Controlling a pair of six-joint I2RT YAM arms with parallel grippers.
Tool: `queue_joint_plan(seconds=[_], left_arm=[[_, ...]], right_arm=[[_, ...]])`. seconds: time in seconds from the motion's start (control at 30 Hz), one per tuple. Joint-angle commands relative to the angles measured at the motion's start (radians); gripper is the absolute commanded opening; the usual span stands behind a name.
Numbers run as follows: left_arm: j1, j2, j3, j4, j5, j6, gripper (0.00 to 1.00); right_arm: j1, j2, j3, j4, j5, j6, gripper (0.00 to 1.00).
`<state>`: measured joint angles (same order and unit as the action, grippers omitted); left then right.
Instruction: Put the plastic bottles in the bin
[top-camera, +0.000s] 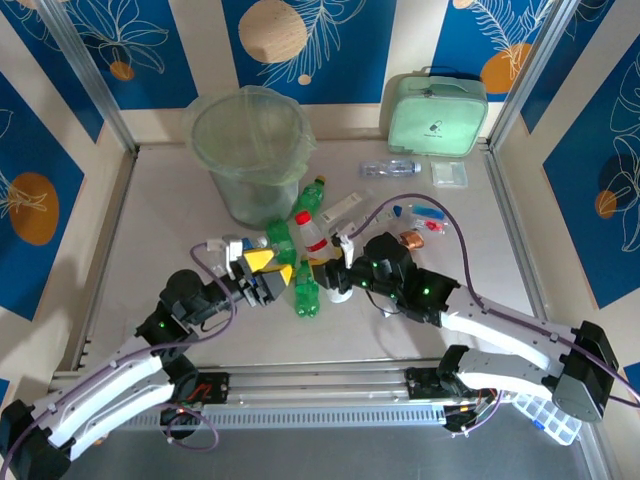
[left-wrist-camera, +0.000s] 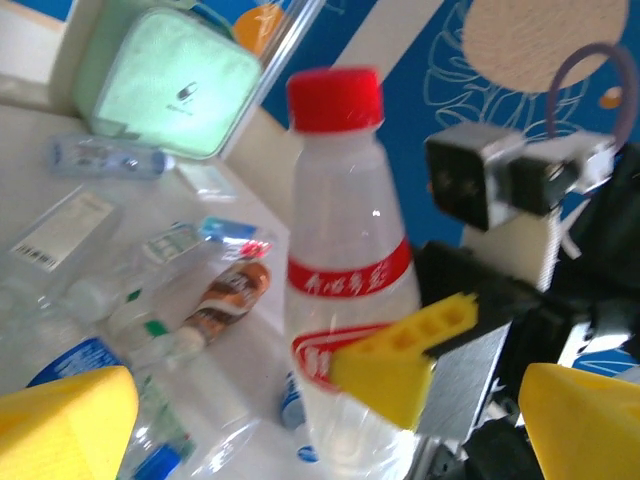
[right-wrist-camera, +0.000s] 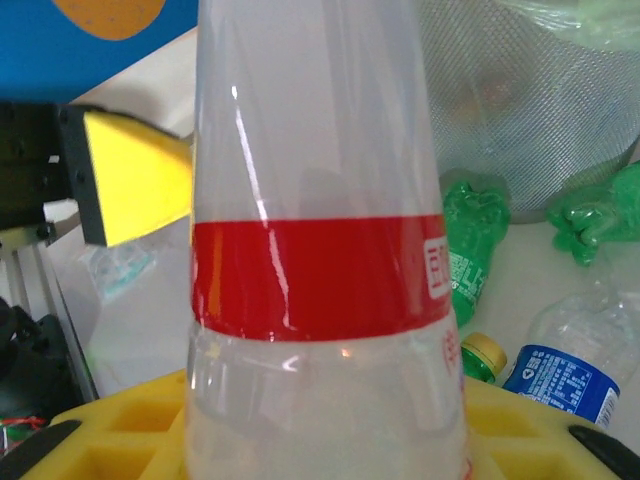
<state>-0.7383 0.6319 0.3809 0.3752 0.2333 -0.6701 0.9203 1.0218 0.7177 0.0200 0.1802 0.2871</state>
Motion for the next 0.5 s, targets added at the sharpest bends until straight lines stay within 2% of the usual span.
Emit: queue_joint_plan(seconds=[0.0,0.17,0.27,0.37,0.47], left_arm=[[-0.007,0.071,0.047,0.175,0.059,-0.047,0.99],[-0.006,0.277,0.13,0.28,0.158,-0.092,0.95],[-0.001,0.376,0.153,0.398,0.203,-0.15,0.92],[0.001,0.431,0.175,0.473,0.241,-0.176,0.83],[0.001,0.45,0.187,0.479,0.24,-0.167,0.69]], right_arm=[[-0.014,-0.042,-0.019,0.051,-0.098,-0.033,0.44],[-0.016,-0.046,-0.018,0.038,-0.148,-0.028,0.44],[-0.014,-0.051,-0.021,0.043,-0.175,-0.026,0.44],[-0.018,-0.057,-0.029,0.052,-0.181,-0.02,0.44],[-0.02,-0.062,-0.035,0.055,-0.195,-0.013,0.44]])
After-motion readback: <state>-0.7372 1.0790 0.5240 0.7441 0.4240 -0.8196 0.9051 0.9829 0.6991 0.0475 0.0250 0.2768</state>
